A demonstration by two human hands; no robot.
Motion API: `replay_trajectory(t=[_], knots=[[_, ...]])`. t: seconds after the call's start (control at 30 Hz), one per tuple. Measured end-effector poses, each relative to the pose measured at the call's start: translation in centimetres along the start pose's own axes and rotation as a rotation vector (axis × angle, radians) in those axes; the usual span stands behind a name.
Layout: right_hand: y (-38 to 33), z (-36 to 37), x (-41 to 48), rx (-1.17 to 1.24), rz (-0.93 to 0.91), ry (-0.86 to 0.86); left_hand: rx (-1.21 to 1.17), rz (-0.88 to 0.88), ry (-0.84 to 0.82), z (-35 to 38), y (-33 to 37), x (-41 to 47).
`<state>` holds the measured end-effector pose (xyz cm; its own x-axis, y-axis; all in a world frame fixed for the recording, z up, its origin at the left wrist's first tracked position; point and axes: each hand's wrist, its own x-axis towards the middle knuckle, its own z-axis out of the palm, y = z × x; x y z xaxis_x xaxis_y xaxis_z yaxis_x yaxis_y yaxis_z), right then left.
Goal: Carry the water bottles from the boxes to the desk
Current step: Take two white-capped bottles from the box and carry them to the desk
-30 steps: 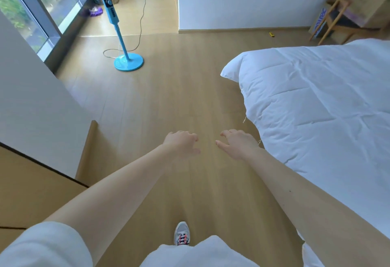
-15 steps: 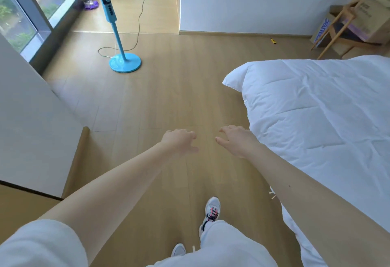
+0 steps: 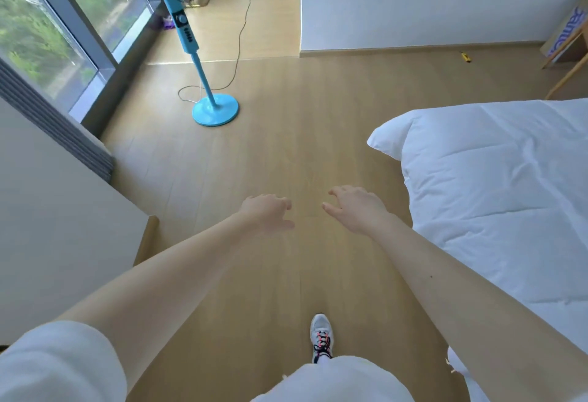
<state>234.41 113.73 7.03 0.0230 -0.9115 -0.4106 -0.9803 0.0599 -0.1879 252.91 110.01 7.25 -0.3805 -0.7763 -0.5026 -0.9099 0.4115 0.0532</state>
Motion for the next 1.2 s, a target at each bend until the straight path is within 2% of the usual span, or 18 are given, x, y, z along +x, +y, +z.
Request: replay_trajectory(t=[0.27, 0.47, 0.8, 0.97, 1.2], knots=[[4.6, -2.7, 7.3, 0.065, 0.023, -0.031, 0.047, 0.032, -0.049, -3.8, 2.4, 8.3], [5.7, -4.5, 12.2, 0.069, 0.061, -0.048, 0.032, 0.053, -0.034, -6.3, 1.2, 13.0], [3.5, -10.1, 23.1, -0.009, 0.127, -0.072, 0.006, 0.131, 0.03, -12.8, -6.9, 23.7], [0.6, -15.0, 29.6, -0.037, 0.141, -0.045, -0.035, 0.096, 0.052, -17.0, -12.8, 28.7], [-1.9, -17.1, 36.0, 0.002, 0.173, -0.039, -0.031, 0.139, 0.04, -20.1, -16.0, 34.2]])
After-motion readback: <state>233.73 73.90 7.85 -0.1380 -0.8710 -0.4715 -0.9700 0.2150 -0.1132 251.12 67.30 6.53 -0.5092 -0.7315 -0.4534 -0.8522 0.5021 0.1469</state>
